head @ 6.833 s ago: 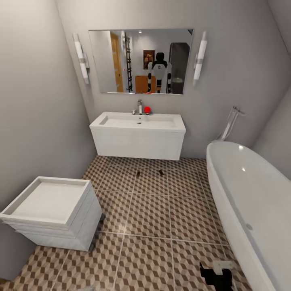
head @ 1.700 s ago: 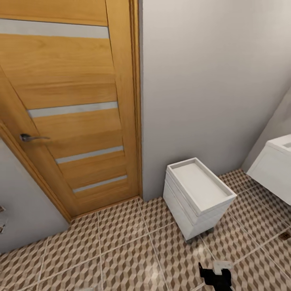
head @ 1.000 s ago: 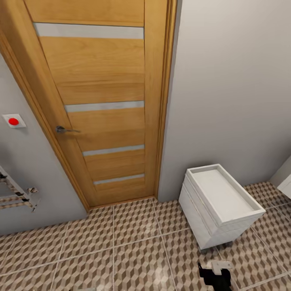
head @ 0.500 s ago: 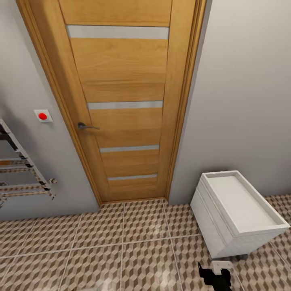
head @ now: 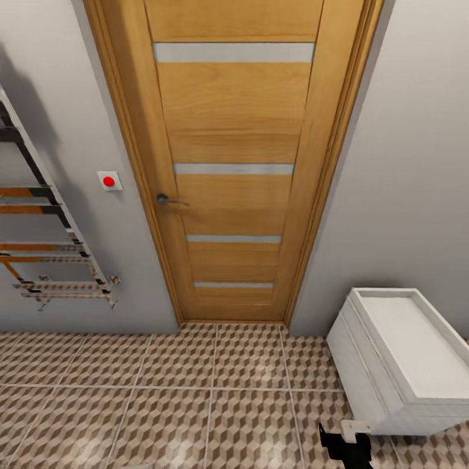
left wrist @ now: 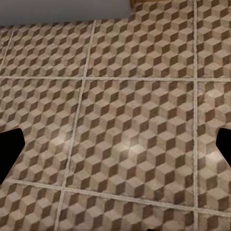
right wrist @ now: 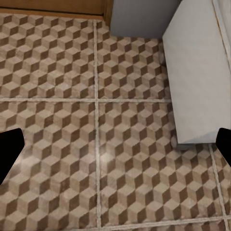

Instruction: Take the four mousetraps from the cabinet in the bathroom and place them on the bathroom floor. Make sure all four end up on the same floor surface, and ensure that at least two of them are either under or directly next to the same bathroom sink.

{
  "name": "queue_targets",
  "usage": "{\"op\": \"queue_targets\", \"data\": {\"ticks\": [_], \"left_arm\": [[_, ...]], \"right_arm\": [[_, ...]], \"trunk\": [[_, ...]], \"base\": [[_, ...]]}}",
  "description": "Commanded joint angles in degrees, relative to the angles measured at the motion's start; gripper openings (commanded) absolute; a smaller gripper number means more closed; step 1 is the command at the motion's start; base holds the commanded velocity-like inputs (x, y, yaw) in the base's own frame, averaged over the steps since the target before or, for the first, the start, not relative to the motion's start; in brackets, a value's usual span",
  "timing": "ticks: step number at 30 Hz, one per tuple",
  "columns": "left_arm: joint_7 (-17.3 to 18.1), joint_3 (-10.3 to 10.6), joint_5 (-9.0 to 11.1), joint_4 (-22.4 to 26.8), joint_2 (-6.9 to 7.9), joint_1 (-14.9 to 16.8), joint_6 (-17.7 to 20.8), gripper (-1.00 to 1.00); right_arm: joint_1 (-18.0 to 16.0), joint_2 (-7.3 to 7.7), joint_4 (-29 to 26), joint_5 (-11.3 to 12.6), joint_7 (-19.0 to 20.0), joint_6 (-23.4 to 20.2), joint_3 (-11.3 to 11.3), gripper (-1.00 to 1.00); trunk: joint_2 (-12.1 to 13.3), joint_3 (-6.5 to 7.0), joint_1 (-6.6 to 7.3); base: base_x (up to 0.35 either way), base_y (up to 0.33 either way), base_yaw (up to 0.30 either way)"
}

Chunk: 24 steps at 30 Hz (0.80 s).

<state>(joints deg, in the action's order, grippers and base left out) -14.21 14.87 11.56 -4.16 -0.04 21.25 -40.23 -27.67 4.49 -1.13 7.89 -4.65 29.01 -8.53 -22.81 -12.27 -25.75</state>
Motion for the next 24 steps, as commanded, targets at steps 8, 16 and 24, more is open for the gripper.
{"op": "queue_targets", "data": {"ticks": [8,16,24], "left_arm": [[-0.2,0.5,0.3,-0.2,0.16,0.1,-0.2,1.00],[-0.1,0.5,0.3,-0.2,0.30,0.1,-0.1,1.00],[-0.1,0.5,0.3,-0.2,0.30,0.0,-0.1,1.00]], "right_arm": [[0.0,0.06,0.0,0.5,-0.1,0.2,-0.5,1.00],[0.0,0.01,0.0,0.5,-0.1,0.2,-0.5,1.00],[0.0,0.00,0.0,0.5,-0.1,0.2,-0.5,1.00]], "trunk": [[-0.1,-0.11,-0.03],[-0.1,-0.11,-0.03],[-0.1,-0.11,-0.03]], "base": [[0.000,0.000,0.250],[0.000,0.000,0.250],[0.000,0.000,0.252]]}}
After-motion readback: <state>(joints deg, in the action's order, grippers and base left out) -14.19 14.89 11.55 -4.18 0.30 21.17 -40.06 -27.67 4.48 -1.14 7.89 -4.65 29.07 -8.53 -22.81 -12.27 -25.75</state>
